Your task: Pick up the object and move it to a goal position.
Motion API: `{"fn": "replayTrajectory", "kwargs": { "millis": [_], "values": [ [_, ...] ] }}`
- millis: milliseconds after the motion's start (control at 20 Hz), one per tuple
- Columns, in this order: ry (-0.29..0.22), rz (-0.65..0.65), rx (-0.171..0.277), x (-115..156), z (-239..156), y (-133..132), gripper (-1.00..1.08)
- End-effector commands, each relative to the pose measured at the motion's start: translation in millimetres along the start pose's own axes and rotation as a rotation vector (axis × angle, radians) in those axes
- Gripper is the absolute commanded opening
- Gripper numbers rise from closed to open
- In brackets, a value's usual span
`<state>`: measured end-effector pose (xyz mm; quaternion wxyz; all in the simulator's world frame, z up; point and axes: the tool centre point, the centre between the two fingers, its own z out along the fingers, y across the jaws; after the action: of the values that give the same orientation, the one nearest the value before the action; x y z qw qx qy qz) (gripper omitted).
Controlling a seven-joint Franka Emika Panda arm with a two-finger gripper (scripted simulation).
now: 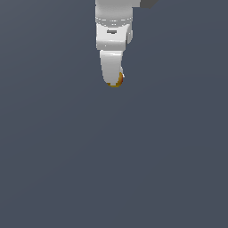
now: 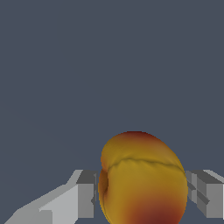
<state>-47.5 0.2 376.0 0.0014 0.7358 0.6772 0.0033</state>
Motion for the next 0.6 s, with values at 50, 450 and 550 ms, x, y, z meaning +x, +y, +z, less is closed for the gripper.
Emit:
{"fn": "replayTrajectory", "kwargs": {
  "millis": [50, 450, 550],
  "values": [
    [-0.001, 0.001, 0.003, -3.8, -27.6, -0.4, -1.00],
    [-0.003, 0.003, 0.006, -9.2, -63.6, 1.2, -1.00],
    [-0.003, 0.003, 0.006, -9.8, -67.8, 1.5, -1.00]
  ]
}}
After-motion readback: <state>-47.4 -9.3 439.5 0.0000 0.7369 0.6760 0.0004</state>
